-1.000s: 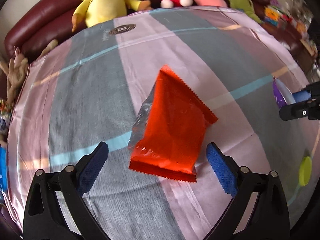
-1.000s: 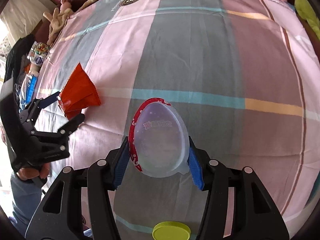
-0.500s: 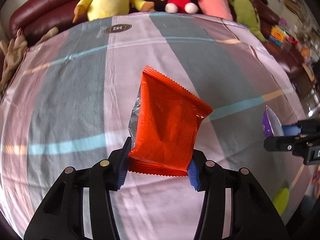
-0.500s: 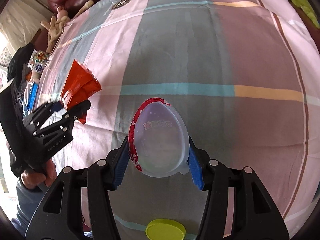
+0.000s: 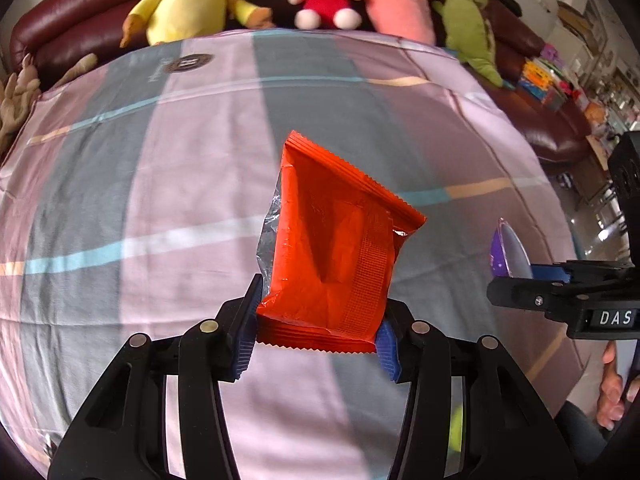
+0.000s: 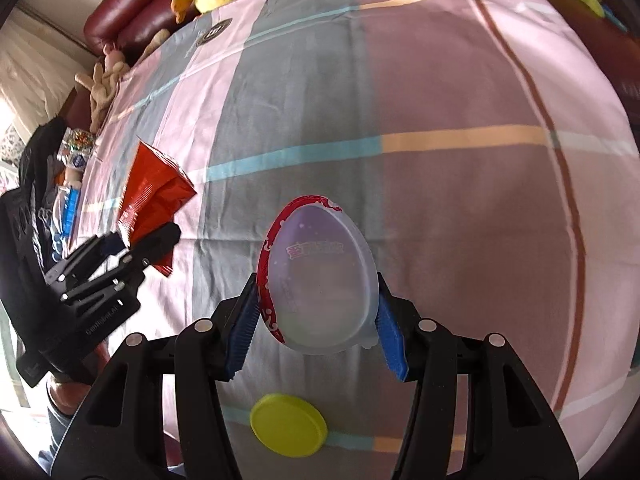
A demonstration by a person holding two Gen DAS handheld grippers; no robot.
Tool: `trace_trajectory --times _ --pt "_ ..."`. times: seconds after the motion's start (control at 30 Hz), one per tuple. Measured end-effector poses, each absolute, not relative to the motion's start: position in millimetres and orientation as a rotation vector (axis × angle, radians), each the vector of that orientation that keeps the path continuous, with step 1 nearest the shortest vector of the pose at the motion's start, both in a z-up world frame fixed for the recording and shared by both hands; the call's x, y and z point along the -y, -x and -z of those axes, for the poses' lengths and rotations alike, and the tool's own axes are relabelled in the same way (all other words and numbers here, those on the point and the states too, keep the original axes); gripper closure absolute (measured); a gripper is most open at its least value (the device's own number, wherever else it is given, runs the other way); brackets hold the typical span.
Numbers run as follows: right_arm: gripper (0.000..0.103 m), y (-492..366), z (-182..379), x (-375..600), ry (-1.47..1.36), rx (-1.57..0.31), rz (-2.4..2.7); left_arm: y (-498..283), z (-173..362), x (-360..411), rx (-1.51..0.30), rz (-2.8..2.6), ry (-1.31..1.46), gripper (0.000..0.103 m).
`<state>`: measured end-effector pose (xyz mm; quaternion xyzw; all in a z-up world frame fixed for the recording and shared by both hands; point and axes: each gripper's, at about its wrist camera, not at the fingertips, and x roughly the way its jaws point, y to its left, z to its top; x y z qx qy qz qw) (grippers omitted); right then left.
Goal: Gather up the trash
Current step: 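Carry the clear lid and red packet over the teal bucket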
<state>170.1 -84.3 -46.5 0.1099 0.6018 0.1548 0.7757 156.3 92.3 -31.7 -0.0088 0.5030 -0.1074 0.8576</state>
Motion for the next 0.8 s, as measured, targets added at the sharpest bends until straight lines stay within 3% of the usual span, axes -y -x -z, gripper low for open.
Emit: trace_trajectory --times 0.8 --pt "0.051 -96 17 287 -0.479 -1.128 -0.141 -119 8 108 -1.033 0.452 -0.143 0.052"
